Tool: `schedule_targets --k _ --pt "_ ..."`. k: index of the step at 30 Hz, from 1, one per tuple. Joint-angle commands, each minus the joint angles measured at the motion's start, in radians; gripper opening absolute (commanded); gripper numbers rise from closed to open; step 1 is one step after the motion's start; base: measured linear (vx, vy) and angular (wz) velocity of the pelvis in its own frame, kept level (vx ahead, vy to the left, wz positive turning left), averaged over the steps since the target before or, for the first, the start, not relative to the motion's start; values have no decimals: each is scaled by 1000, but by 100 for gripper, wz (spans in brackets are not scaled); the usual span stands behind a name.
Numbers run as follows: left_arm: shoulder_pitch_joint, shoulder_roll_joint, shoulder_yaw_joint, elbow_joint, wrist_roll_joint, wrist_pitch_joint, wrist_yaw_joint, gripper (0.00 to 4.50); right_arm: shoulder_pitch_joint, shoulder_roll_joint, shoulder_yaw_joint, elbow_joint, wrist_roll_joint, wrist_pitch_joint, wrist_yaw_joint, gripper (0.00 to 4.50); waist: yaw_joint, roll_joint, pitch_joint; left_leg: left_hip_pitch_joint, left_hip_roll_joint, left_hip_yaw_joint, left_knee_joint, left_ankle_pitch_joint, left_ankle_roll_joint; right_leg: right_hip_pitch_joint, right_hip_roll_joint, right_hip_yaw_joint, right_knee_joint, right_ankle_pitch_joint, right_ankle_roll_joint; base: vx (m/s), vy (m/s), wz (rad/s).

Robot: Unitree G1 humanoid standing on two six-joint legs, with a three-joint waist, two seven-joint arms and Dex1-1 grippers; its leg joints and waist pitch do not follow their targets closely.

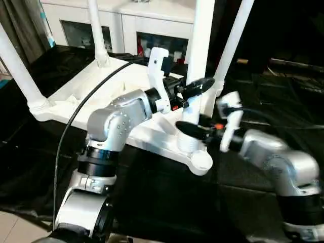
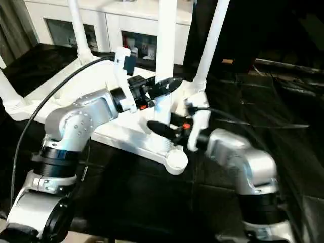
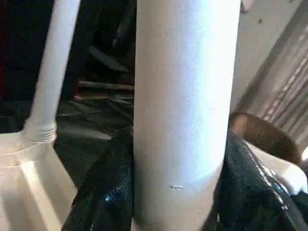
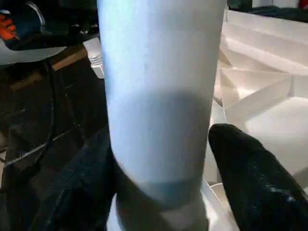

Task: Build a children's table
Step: Pick table leg

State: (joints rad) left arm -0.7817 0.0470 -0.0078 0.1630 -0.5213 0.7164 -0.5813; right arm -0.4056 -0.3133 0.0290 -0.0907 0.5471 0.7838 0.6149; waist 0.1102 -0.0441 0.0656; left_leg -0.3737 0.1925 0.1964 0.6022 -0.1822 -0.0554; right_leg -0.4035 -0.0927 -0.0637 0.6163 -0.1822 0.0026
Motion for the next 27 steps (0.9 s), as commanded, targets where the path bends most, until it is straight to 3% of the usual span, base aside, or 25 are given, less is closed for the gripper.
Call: schedule_targets --k 1,8,13,14,15,16,17,18,20,22,23,24,25,27 --pt "-5 -13 -2 -13 9 -22 24 188 -16 -7 -3 23 -16 18 -28 271 -2 -14 -81 12 32 -14 -63 -63 8 56 -49 43 -59 -113 -183 0 0 0" --pt "-21 -27 32 1 0 -27 61 188 -25 18 0 29 -9 4 -11 208 -2 -17 -79 12 31 -13 -63 -82 4 55 -49 42 -63 -141 -176 0 0 0" --pt "-12 -12 19 -18 5 -27 42 188 -15 2 -2 15 17 -8 38 194 0 -18 -79 13 31 -14 -65 -84 0 56 -49 42 -61 -128 -174 0 0 0" --pt "-10 -3 25 -28 -33 6 6 188 -3 -19 -1 -3 43 -6 83 193 1 -16 -79 14 31 -14 -64 -85 0 56 -49 42 -60 -123 -177 0 0 0" --pt "-8 13 23 -37 -56 29 -30 244 10 -36 -1 -23 60 -5 118 192 3 -17 -79 14 31 -13 -64 -86 2 56 -48 43 -60 -121 -178 0 0 0" --pt "-7 24 21 -43 -70 43 -54 257 19 -46 0 -37 71 -6 141 191 5 -18 -79 14 31 -13 -64 -85 3 58 -49 43 -60 -120 -179 0 0 0" --pt "-6 37 17 -48 -86 60 -89 257 30 -63 -1 -51 81 -6 174 191 7 -6 -79 13 31 -15 -64 -84 8 57 -50 43 -58 -114 -183 0 0 0" --pt "-2 48 18 -53 -108 74 -126 266 39 -77 0 -61 88 -9 205 191 4 -11 -80 13 31 -14 -63 -86 12 57 -48 42 -57 -99 -191 0 0 0" --pt "-2 52 19 -53 -121 81 -147 266 42 -85 1 -63 90 -11 223 191 3 -6 -78 11 31 -15 -64 -95 10 58 -48 41 -58 -103 -202 0 0 0" --pt "8 73 19 -59 -159 88 -229 299 55 -113 6 -63 83 -28 263 191 3 -9 -78 13 30 -14 -64 -113 5 58 -48 41 -63 -132 -202 0 0 0" --pt "11 86 19 -61 -179 96 -271 299 62 -125 1 -64 92 -31 285 191 5 4 -76 13 30 -16 -66 -125 0 57 -50 41 -65 -156 -200 0 0 0" --pt "13 96 21 -63 -200 105 -308 303 66 -133 -4 -63 101 -33 303 191 4 4 -76 17 31 -15 -67 -139 -6 55 -48 41 -67 -164 -197 0 0 0" --pt "11 104 31 -64 -230 125 -339 303 71 -138 -12 -66 118 -31 320 191 4 12 -77 18 30 -17 -67 -145 -9 56 -48 41 -66 -162 -201 0 0 0" --pt "5 115 50 -66 -286 161 -384 333 83 -153 -16 -75 135 -33 353 191 3 8 -77 16 30 -17 -67 -156 -8 57 -47 40 -65 -154 -211 0 0 0"
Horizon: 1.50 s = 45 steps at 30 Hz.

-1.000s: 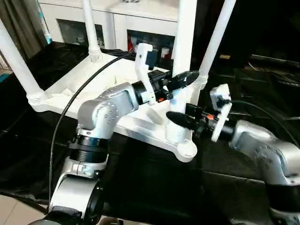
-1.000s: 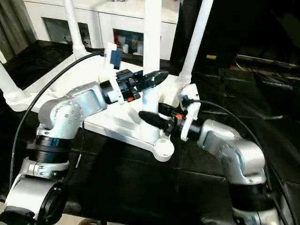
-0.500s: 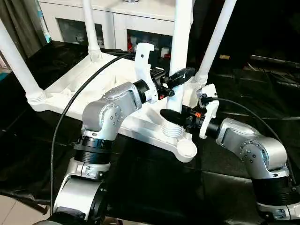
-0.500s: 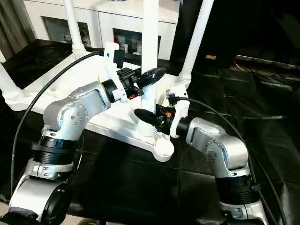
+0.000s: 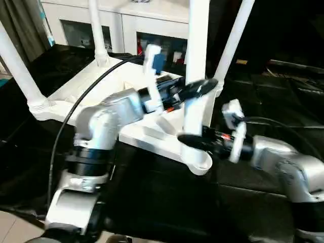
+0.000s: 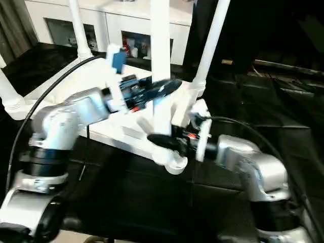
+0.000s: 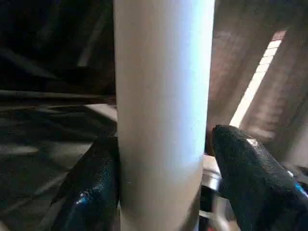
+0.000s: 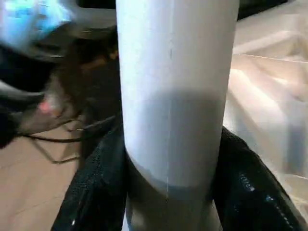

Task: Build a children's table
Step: Pick table leg

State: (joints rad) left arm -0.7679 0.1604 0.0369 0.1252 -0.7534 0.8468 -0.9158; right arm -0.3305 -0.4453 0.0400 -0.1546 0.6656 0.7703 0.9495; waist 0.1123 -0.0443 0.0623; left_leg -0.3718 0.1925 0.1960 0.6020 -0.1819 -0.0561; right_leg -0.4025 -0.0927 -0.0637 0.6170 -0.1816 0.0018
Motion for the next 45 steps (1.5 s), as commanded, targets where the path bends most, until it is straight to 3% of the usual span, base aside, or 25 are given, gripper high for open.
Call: schedule_targets --k 1,2,4,6,7,8,11,12,13,14,15,16,21,24,31,33,34,36,37,45 --pt "-9 3 4 -28 -53 32 -51 305 8 -22 -26 -11 15 -21 20 191 2 11 -74 15 30 -17 -67 -158 -9 56 -47 39 -66 -155 -212 0 0 0" --pt "-11 7 0 -27 -50 35 -53 305 11 -26 -22 -14 12 -24 25 191 2 15 -75 16 31 -17 -67 -160 -10 55 -47 40 -66 -153 -214 0 0 0" --pt "-13 21 -34 -25 -23 31 -68 276 22 -39 -10 -20 -2 -30 36 191 1 13 -75 16 32 -17 -67 -157 -10 56 -45 40 -66 -139 -216 0 0 0" --pt "-14 25 -49 -18 -3 18 -71 276 25 -41 -8 -22 -5 -32 39 191 0 15 -76 15 32 -18 -68 -157 -9 57 -46 40 -67 -143 -213 0 0 0" --pt "-15 27 -57 -7 13 5 -67 240 29 -42 -5 -24 -10 -36 40 191 0 12 -75 16 32 -18 -68 -162 -12 57 -47 40 -68 -155 -212 0 0 0" --pt "-15 23 -56 0 19 4 -56 240 31 -42 -3 -25 -16 -42 36 191 0 16 -76 16 33 -18 -69 -164 -15 57 -48 40 -68 -163 -209 0 0 0" --pt "-15 16 -45 11 10 11 -37 236 36 -43 1 -28 -23 -54 30 191 0 10 -77 15 32 -18 -68 -165 -16 58 -48 40 -68 -164 -207 0 0 0" --pt "-15 13 -42 18 18 1 -22 202 38 -45 10 -31 -42 -76 25 191 0 13 -77 15 33 -18 -67 -158 -14 57 -49 41 -67 -158 -209 0 0 0" --pt "-15 13 -42 21 21 -2 -18 198 38 -46 12 -32 -48 -83 23 191 0 12 -76 14 33 -18 -68 -158 -16 56 -48 40 -68 -159 -209 0 0 0" --pt "-17 11 -39 26 20 -2 -11 198 37 -44 11 -30 -46 -80 22 191 -1 4 -77 14 31 -16 -67 -153 -13 58 -47 40 -68 -158 -206 0 0 0" --pt "-23 7 -31 37 27 -10 11 199 35 -40 7 -28 -41 -72 14 191 0 8 -76 14 31 -17 -67 -151 -7 58 -48 40 -68 -161 -206 0 0 0" --pt "-32 0 -20 51 33 -14 34 185 28 -28 -6 -19 -36 -64 -4 225 1 9 -77 15 32 -17 -67 -150 -6 57 -48 40 -68 -161 -206 0 0 0" --pt "-38 -5 -24 60 66 -35 68 182 2 6 -32 11 -44 -79 -57 287 -2 4 -77 15 32 -17 -67 -145 -8 55 -49 40 -69 -181 -196 0 0 0" --pt "-48 -9 -30 62 115 -66 135 182 -21 34 -32 34 -112 -121 -149 305 -2 6 -77 15 32 -18 -68 -138 -18 53 -49 40 -68 -179 -182 0 0 0" --pt "-79 -14 -24 47 193 -80 284 182 -68 81 -50 78 -135 -68 -293 306 -3 1 -78 13 30 -16 -67 -115 -15 56 -46 41 -64 -138 -189 0 0 0" --pt "-78 -15 -26 40 197 -81 287 182 -69 85 -51 77 -128 -57 -295 306 -2 3 -78 14 30 -16 -66 -109 -11 55 -47 41 -62 -124 -191 0 0 0" --pt "-76 -18 -29 37 206 -90 297 182 -74 90 -51 78 -124 -40 -304 306 -1 -2 -78 13 30 -15 -67 -109 -8 56 -47 41 -63 -125 -191 0 0 0" --pt "-65 -14 -51 20 221 -122 277 182 -84 94 -45 85 -129 -19 -321 306 -1 -2 -77 12 30 -16 -68 -115 -8 55 -48 41 -67 -148 -184 0 0 0" --pt "-59 -13 -61 9 224 -135 266 182 -89 97 -43 90 -131 -14 -327 306 0 2 -77 13 30 -16 -68 -118 -10 55 -49 41 -66 -154 -183 0 0 0" --pt "-48 -12 -83 -14 209 -115 245 182 -94 84 -4 90 -141 -19 -303 306 -2 0 -76 13 30 -15 -69 -121 -20 54 -47 41 -66 -157 -174 0 0 0"
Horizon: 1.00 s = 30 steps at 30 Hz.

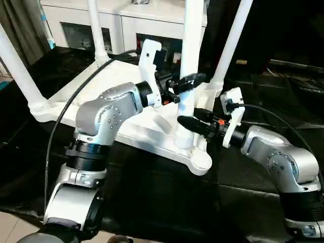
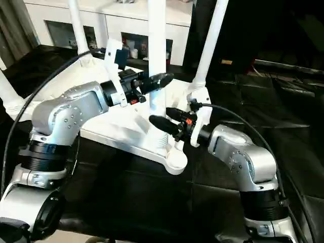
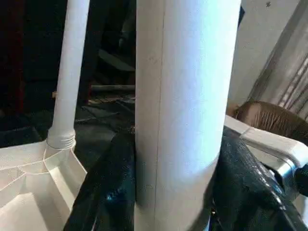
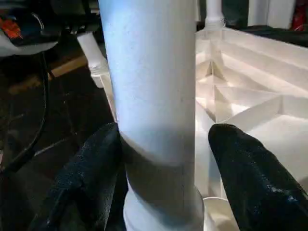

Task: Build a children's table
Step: Pick table leg

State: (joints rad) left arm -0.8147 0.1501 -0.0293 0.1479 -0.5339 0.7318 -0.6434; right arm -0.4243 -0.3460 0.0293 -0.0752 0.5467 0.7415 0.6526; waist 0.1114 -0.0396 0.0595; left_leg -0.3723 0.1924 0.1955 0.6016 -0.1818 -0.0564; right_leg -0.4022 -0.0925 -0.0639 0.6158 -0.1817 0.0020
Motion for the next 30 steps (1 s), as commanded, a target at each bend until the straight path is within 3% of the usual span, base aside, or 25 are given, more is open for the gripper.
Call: schedule_targets --k 1,4,17,30 --pt "-1 -1 -19 -38 -12 1 -36 182 -3 -16 11 12 -27 7 -2 306 0 -3 -73 13 31 -15 -68 -120 -21 53 -48 41 -64 -155 -174 0 0 0" --pt "1 8 -38 -45 -12 -5 -77 182 -10 -17 23 18 -26 5 26 306 -1 -7 -73 13 30 -14 -69 -125 -19 53 -49 42 -66 -161 -177 0 0 0" --pt "7 40 -67 -52 -21 -4 -180 182 20 -103 61 -21 6 11 179 306 0 -8 -72 13 32 -14 -67 -127 -10 53 -49 42 -66 -173 -178 0 0 0" --pt "11 25 -61 -71 -58 23 -205 182 23 -95 68 -17 11 -10 215 306 1 -8 -72 13 33 -14 -67 -130 -6 53 -50 42 -66 -171 -194 0 0 0"
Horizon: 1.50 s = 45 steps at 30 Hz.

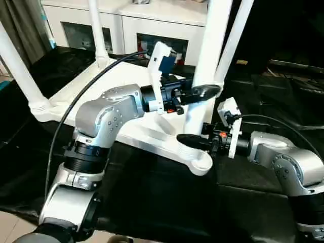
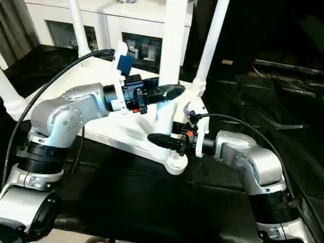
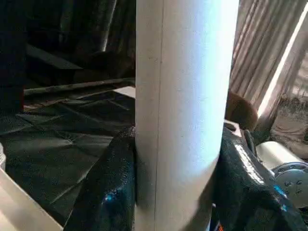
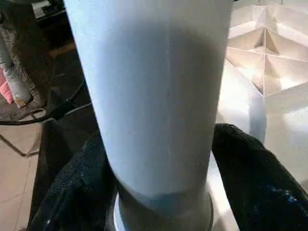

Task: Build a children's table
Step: Pick table leg

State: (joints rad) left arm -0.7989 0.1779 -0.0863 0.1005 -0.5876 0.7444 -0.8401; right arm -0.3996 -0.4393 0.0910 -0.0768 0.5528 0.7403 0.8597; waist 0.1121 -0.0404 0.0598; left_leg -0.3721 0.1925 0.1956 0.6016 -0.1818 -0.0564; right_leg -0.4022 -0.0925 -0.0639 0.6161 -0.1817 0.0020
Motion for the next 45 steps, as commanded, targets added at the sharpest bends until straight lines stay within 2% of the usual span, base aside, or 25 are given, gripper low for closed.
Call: schedule_targets --k 1,8,18,27,28,30,32,33,34,36,38,39,40,43,45 --pt "-2 -1 -8 -27 -4 11 -13 182 0 -1 7 -18 5 -7 10 306 1 -5 -72 13 33 -14 -67 -130 -7 53 -50 42 -66 -172 -193 0 0 0" --pt "3 5 -21 -34 -5 11 -19 182 6 -3 7 -22 5 -5 17 306 0 -6 -73 12 32 -15 -67 -126 -5 54 -49 42 -64 -161 -194 0 0 0" --pt "2 6 -21 -32 0 8 -20 182 17 -12 12 -27 7 -3 35 210 0 -6 -73 13 33 -15 -67 -128 -8 54 -50 42 -64 -165 -192 0 0 0" --pt "4 -7 -7 -49 -21 15 -10 182 19 -2 8 -16 -2 -8 25 194 0 -6 -73 13 33 -15 -67 -129 -7 53 -50 42 -65 -170 -193 0 0 0" --pt "4 -7 -6 -49 -22 15 -10 217 19 -1 8 -16 -2 -8 24 193 0 -6 -73 13 33 -15 -67 -129 -7 53 -50 42 -65 -169 -194 0 0 0" --pt "3 -13 4 -53 -38 27 -8 252 16 6 0 -8 -7 -14 9 193 -1 -9 -73 12 32 -14 -66 -125 -6 54 -50 42 -64 -166 -194 0 0 0" --pt "5 -17 13 -54 -50 29 -12 252 11 18 -12 1 -11 -26 -11 193 -1 -8 -73 13 32 -13 -65 -122 -5 52 -51 42 -64 -165 -197 0 0 0" --pt "11 -25 19 -51 -48 2 -12 269 6 39 -33 10 -11 -39 -41 193 -1 -8 -73 13 32 -14 -66 -120 -5 52 -51 42 -64 -166 -197 0 0 0" --pt "23 -56 44 -36 -43 -72 1 288 0 65 -60 19 -6 -59 -72 193 -3 -7 -72 12 33 -14 -67 -129 -6 52 -50 42 -67 -178 -193 0 0 0" --pt "35 -104 92 -2 -49 -162 24 292 -5 98 -97 22 5 -80 -116 193 -3 -4 -72 11 32 -14 -67 -132 -6 52 -52 42 -71 -181 -195 0 0 0" --pt "52 -134 114 28 -46 -232 25 292 -3 124 -132 5 31 -90 -141 193 -1 -7 -73 15 33 -13 -67 -137 -6 51 -50 43 -73 -172 -191 0 0 0" --pt "59 -152 133 46 -51 -260 31 292 -2 140 -152 -3 49 -92 -156 193 0 7 -73 16 33 -14 -67 -142 -7 49 -51 44 -71 -169 -193 0 0 0" --pt "64 -164 145 56 -57 -276 35 292 -2 150 -165 -7 60 -94 -166 193 -3 -2 -75 14 32 -14 -68 -145 -7 53 -49 42 -71 -158 -192 0 0 0" --pt "54 -193 203 79 -110 -279 50 292 2 176 -197 -19 74 -116 -202 193 -4 7 -77 14 30 -15 -68 -139 -10 55 -47 41 -66 -129 -192 0 0 0" --pt "36 -193 246 106 -141 -278 55 292 12 196 -220 -28 56 -153 -250 193 -7 3 -76 12 29 -14 -68 -145 -12 54 -47 40 -68 -138 -194 0 0 0"
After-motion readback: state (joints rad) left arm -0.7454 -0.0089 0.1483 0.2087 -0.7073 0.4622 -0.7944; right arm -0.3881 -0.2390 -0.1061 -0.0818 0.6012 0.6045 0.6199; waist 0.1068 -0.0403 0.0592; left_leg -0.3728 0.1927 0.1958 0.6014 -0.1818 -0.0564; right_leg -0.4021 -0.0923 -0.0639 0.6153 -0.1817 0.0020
